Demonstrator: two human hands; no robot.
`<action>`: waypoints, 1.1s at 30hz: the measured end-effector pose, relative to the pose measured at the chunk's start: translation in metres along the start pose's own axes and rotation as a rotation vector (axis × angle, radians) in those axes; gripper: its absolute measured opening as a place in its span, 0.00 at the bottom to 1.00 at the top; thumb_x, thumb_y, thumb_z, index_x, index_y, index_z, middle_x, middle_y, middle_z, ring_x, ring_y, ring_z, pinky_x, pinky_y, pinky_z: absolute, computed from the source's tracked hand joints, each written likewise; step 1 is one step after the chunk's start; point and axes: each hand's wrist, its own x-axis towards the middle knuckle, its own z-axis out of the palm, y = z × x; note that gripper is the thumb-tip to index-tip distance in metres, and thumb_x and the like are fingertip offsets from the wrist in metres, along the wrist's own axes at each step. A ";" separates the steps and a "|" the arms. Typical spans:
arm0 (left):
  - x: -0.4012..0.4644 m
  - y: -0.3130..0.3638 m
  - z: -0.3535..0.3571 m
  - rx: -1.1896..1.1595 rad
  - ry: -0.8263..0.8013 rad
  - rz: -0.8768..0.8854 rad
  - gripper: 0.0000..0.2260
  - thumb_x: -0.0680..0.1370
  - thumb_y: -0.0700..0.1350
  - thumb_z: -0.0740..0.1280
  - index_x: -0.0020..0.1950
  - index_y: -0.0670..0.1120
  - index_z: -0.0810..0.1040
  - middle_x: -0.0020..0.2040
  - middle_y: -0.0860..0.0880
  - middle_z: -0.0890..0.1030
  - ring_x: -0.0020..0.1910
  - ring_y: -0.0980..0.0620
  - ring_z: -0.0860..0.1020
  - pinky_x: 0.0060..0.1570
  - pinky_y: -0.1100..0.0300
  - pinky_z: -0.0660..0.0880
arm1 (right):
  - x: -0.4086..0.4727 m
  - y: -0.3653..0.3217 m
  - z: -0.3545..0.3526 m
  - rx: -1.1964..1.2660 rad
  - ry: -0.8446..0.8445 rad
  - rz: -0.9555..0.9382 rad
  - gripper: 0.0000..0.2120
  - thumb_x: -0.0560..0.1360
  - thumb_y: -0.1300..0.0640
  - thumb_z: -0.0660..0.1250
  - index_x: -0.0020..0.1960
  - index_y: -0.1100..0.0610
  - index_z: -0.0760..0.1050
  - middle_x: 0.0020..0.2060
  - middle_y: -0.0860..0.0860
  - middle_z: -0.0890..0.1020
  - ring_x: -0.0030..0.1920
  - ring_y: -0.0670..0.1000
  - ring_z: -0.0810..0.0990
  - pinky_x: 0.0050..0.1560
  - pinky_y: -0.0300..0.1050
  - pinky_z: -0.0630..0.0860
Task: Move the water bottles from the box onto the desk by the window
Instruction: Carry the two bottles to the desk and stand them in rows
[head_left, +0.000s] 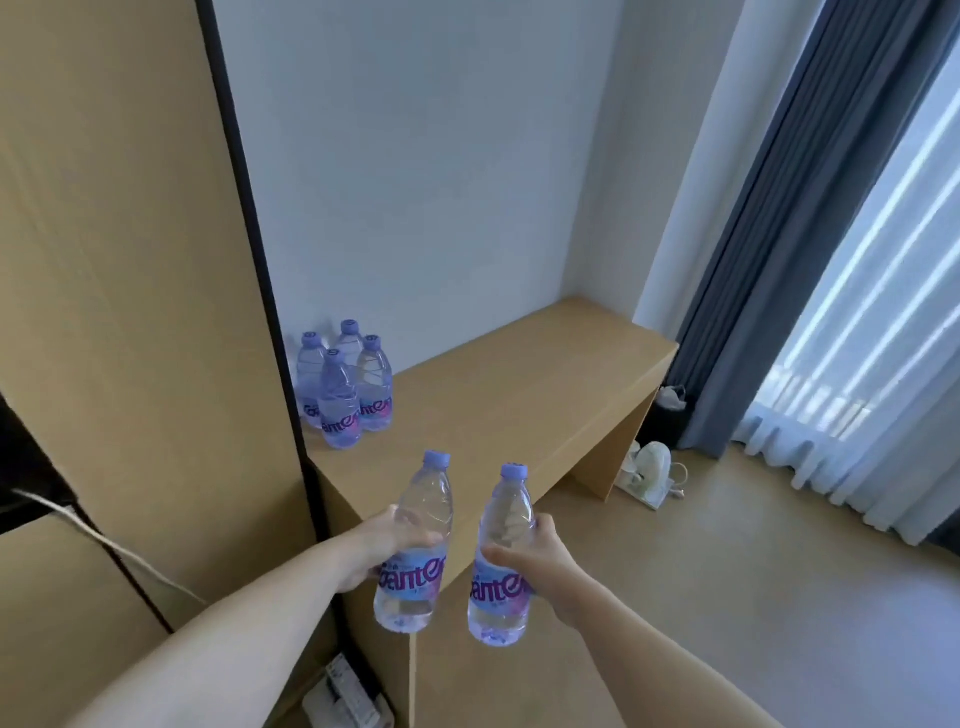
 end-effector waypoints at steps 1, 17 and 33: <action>0.013 0.003 -0.010 0.009 -0.003 -0.004 0.39 0.56 0.58 0.78 0.65 0.53 0.68 0.59 0.49 0.80 0.59 0.48 0.78 0.63 0.47 0.72 | 0.016 -0.011 0.002 -0.045 -0.001 0.012 0.36 0.58 0.43 0.75 0.60 0.52 0.63 0.54 0.51 0.78 0.52 0.50 0.81 0.58 0.51 0.79; 0.128 0.040 -0.124 -0.155 0.307 0.021 0.32 0.70 0.38 0.75 0.69 0.51 0.64 0.54 0.56 0.76 0.58 0.55 0.72 0.59 0.62 0.67 | 0.223 -0.119 0.050 -0.269 -0.255 -0.230 0.27 0.67 0.64 0.75 0.61 0.54 0.67 0.55 0.50 0.78 0.50 0.42 0.78 0.43 0.32 0.75; 0.152 0.035 -0.132 -0.169 0.705 -0.002 0.29 0.67 0.36 0.76 0.62 0.46 0.66 0.55 0.50 0.76 0.57 0.52 0.76 0.56 0.58 0.75 | 0.299 -0.166 0.077 -0.606 -0.522 -0.459 0.32 0.64 0.59 0.71 0.66 0.46 0.68 0.54 0.44 0.81 0.54 0.49 0.80 0.56 0.52 0.79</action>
